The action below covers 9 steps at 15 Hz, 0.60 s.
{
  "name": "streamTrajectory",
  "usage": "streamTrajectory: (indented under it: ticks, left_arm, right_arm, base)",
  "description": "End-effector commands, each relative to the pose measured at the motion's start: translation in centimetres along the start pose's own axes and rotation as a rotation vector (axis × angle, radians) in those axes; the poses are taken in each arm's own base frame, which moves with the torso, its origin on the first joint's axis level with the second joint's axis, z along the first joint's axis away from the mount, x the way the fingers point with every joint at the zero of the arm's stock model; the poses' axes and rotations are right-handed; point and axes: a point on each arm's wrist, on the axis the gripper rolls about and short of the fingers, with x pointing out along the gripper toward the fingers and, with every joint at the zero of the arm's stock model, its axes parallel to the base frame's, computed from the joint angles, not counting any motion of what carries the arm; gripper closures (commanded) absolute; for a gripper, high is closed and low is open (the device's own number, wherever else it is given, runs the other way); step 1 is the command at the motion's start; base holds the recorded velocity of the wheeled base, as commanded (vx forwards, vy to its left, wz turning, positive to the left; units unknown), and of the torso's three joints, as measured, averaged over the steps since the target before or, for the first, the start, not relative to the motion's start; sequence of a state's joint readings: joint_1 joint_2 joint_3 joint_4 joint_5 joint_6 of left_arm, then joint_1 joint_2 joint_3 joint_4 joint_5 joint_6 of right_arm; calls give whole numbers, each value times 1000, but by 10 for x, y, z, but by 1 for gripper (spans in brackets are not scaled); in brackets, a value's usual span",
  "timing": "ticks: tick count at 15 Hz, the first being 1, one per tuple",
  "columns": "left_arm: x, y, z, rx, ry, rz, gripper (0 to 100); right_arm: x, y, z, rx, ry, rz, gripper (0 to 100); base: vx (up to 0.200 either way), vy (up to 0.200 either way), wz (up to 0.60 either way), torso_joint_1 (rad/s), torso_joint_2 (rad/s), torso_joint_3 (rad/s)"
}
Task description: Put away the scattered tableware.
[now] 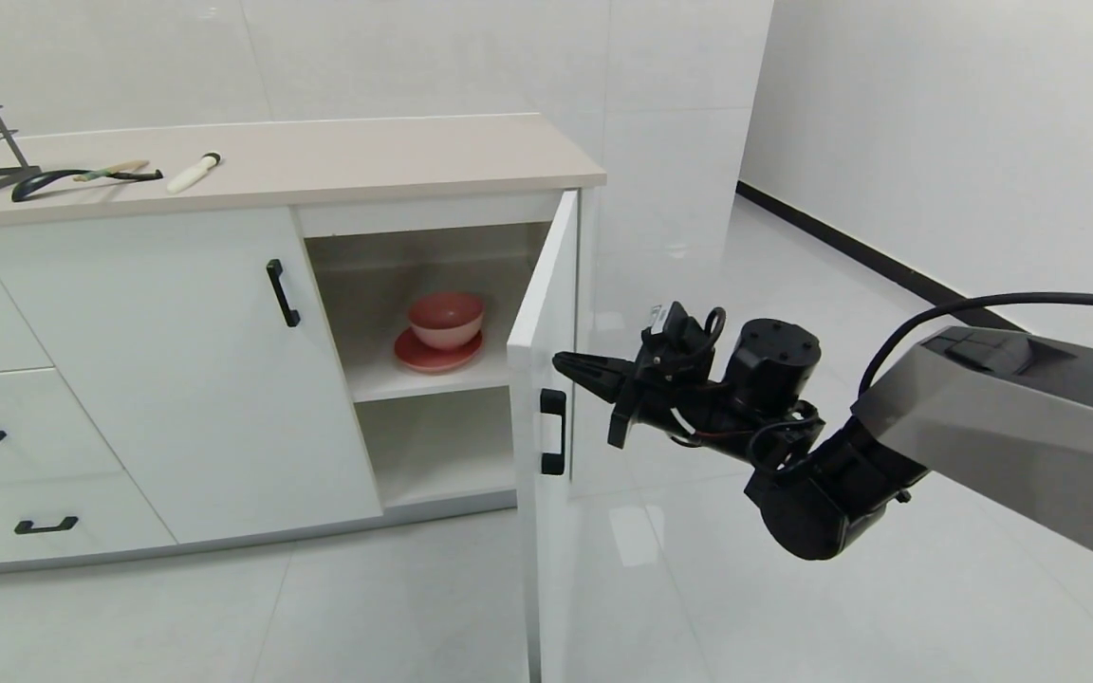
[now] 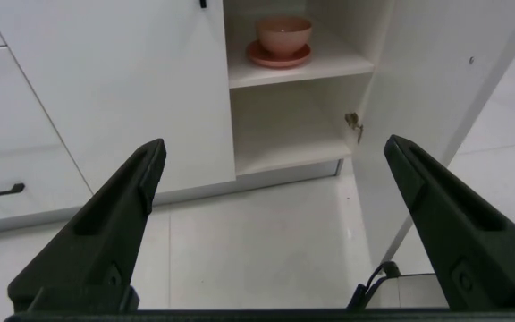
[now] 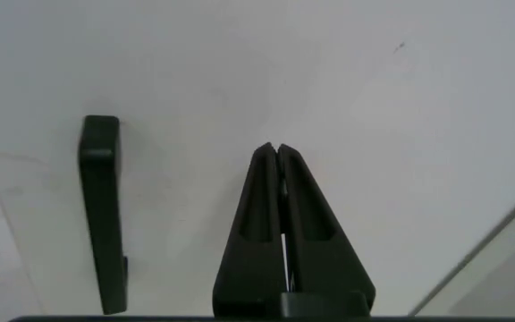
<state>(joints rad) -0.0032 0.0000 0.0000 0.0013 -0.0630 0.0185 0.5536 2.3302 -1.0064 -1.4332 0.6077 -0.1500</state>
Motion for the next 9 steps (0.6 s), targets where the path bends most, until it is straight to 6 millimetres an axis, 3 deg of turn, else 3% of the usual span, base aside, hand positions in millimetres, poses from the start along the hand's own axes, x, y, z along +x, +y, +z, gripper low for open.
streamTrajectory:
  ticks: [1, 4, 9]
  left_arm:
    - [0, 0, 0, 0, -1, 0, 0]
    - [0, 0, 0, 0, -1, 0, 0]
    - [0, 0, 0, 0, 0, 0, 0]
  right_arm:
    - [7, 10, 5, -3, -15, 29, 100]
    - [29, 27, 2, -4, -40, 77, 100]
    - [73, 25, -24, -35, -107, 97, 100]
  base:
    - [0, 0, 0, 0, 0, 0]
    - [0, 0, 0, 0, 0, 0]
    - [0, 0, 0, 0, 0, 0]
